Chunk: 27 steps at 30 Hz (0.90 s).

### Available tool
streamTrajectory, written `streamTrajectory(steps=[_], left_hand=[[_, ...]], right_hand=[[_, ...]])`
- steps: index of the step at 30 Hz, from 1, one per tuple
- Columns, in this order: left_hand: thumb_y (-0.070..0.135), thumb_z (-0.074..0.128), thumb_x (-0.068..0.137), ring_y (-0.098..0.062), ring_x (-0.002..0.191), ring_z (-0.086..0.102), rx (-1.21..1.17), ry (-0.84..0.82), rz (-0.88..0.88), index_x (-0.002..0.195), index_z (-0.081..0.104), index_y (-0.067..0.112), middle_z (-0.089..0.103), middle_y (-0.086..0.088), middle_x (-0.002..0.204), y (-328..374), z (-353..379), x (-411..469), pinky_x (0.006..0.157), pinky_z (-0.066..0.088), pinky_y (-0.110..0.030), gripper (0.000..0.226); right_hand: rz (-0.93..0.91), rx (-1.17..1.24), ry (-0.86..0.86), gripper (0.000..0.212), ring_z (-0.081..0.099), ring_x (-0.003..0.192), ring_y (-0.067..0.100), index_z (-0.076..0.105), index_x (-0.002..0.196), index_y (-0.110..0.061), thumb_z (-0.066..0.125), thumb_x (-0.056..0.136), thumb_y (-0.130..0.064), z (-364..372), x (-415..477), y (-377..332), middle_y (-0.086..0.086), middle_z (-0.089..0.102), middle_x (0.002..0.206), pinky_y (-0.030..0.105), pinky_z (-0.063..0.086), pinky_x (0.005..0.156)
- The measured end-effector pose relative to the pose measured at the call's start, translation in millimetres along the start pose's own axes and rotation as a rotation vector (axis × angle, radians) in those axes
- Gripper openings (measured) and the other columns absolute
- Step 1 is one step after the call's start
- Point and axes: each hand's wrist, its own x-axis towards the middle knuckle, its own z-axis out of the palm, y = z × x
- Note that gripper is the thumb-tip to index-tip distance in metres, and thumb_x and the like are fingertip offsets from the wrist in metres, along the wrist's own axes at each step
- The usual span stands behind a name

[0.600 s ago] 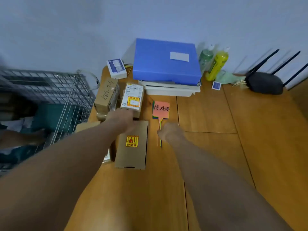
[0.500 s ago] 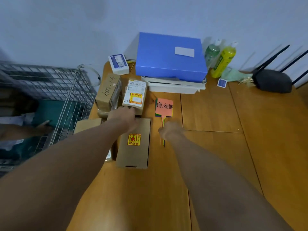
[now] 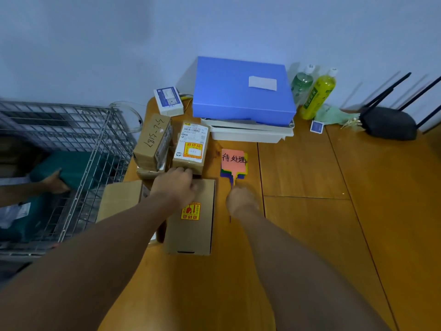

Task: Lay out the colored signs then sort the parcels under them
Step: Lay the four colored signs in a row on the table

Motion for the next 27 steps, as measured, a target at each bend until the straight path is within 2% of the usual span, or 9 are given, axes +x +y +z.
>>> streamTrajectory(steps=[4,6,10,15,17,21,24,27], left_hand=[[0.039,0.048,0.098,-0.015,0.088,0.048,-0.054,-0.007,-0.028,0.107,0.061,0.020,0.057,0.002,0.097,14.4,-15.7,-5.1,0.073,0.042,-0.034,0.025],[0.040,0.047,0.098,-0.014,0.088,0.048,-0.031,-0.022,-0.027,0.107,0.061,0.020,0.055,0.002,0.096,22.0,-20.3,-6.7,0.074,0.040,-0.033,0.026],[0.039,0.047,0.099,-0.015,0.088,0.048,-0.023,-0.033,-0.007,0.109,0.061,0.019,0.057,0.002,0.099,24.9,-21.8,-3.0,0.073,0.039,-0.033,0.026],[0.039,0.045,0.100,-0.015,0.086,0.048,-0.047,-0.019,-0.021,0.107,0.061,0.018,0.053,0.003,0.095,25.0,-20.7,2.3,0.071,0.038,-0.033,0.027],[0.039,0.045,0.100,-0.015,0.085,0.048,-0.051,-0.021,-0.017,0.108,0.061,0.018,0.054,0.002,0.095,26.0,-19.5,3.4,0.070,0.038,-0.033,0.028],[0.039,0.045,0.100,-0.018,0.088,0.055,-0.077,-0.024,-0.015,0.108,0.061,0.018,0.060,-0.001,0.097,25.8,-17.3,6.1,0.071,0.043,-0.034,0.028],[0.039,0.045,0.099,-0.018,0.088,0.056,-0.078,-0.025,-0.017,0.108,0.060,0.018,0.062,-0.002,0.099,25.8,-14.8,7.5,0.071,0.043,-0.033,0.027],[0.039,0.044,0.100,-0.018,0.085,0.054,-0.085,-0.034,-0.011,0.106,0.059,0.019,0.059,0.000,0.095,26.0,-13.5,8.6,0.069,0.042,-0.033,0.026]], right_hand=[[0.028,0.112,0.065,0.024,0.065,0.107,0.030,0.052,0.124,-0.007,0.046,0.102,-0.014,-14.6,-12.2,9.5,0.012,0.066,0.116,0.038,0.056,0.081],[0.047,0.098,0.051,0.025,0.065,0.109,0.031,0.054,0.123,-0.007,0.046,0.100,-0.012,-16.1,-15.9,9.3,0.012,0.066,0.117,0.039,0.057,0.084],[0.055,0.043,0.038,0.021,0.067,0.103,0.029,0.062,0.114,-0.009,0.048,0.099,-0.015,-5.3,-10.0,6.3,0.010,0.069,0.112,0.032,0.048,0.069],[0.106,0.069,0.079,0.036,0.067,0.098,0.026,0.063,0.111,-0.011,0.043,0.103,-0.040,6.2,-2.2,5.5,0.007,0.066,0.099,0.030,0.042,0.065],[0.099,0.044,0.054,0.031,0.067,0.099,0.025,0.065,0.111,-0.012,0.049,0.102,-0.037,7.0,3.4,4.0,0.005,0.064,0.097,0.031,0.043,0.065],[0.029,-0.109,-0.026,0.021,0.064,0.107,0.026,0.067,0.113,-0.010,0.057,0.096,-0.018,4.4,9.7,-3.7,0.010,0.063,0.114,0.034,0.054,0.074],[0.004,-0.176,-0.044,0.022,0.063,0.107,0.027,0.067,0.112,-0.008,0.058,0.092,-0.012,4.6,12.0,-9.7,0.010,0.062,0.110,0.033,0.050,0.070],[-0.007,-0.112,-0.014,0.021,0.064,0.104,0.027,0.066,0.113,-0.008,0.056,0.095,-0.012,6.2,15.3,-12.1,0.008,0.056,0.098,0.032,0.048,0.068]])
